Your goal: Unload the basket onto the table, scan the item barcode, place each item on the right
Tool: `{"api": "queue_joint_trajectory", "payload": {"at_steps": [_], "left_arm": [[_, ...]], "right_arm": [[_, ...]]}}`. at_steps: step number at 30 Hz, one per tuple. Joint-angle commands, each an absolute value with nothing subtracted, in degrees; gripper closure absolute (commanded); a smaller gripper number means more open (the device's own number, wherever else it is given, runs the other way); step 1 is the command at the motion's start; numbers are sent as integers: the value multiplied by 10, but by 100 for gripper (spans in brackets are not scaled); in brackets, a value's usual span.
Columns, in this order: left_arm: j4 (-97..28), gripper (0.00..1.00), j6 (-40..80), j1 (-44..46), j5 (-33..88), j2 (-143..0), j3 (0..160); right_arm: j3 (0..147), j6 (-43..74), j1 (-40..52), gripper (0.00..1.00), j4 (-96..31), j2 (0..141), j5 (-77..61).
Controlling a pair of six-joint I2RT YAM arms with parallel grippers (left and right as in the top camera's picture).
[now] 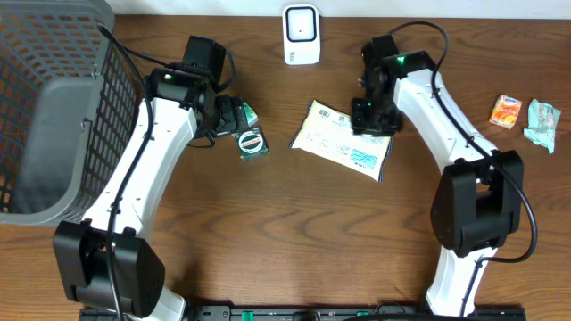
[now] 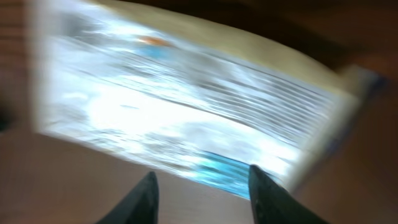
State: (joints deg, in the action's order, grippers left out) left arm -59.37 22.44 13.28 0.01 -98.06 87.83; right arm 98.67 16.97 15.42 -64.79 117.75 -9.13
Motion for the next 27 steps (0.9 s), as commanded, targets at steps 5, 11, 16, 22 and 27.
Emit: {"api": "queue_joint_trajectory", "payload": {"at_steps": [5, 11, 16, 22, 27], "left_arm": [[-595, 2, 221, 131, -6, -980, 883], [-595, 2, 221, 131, -6, -980, 883], [-595, 2, 221, 131, -6, -980, 883], [-595, 2, 221, 131, -6, -980, 883], [-595, 2, 221, 131, -6, -980, 883]], "right_arm": [[974, 165, 195, 65, -507, 1178, -186], [936, 184, 235, 67, -376, 1181, -64], [906, 184, 255, 62, -305, 1181, 59], [864, 184, 255, 53, -219, 1181, 72], [842, 184, 255, 49, -183, 1189, 72]]}}
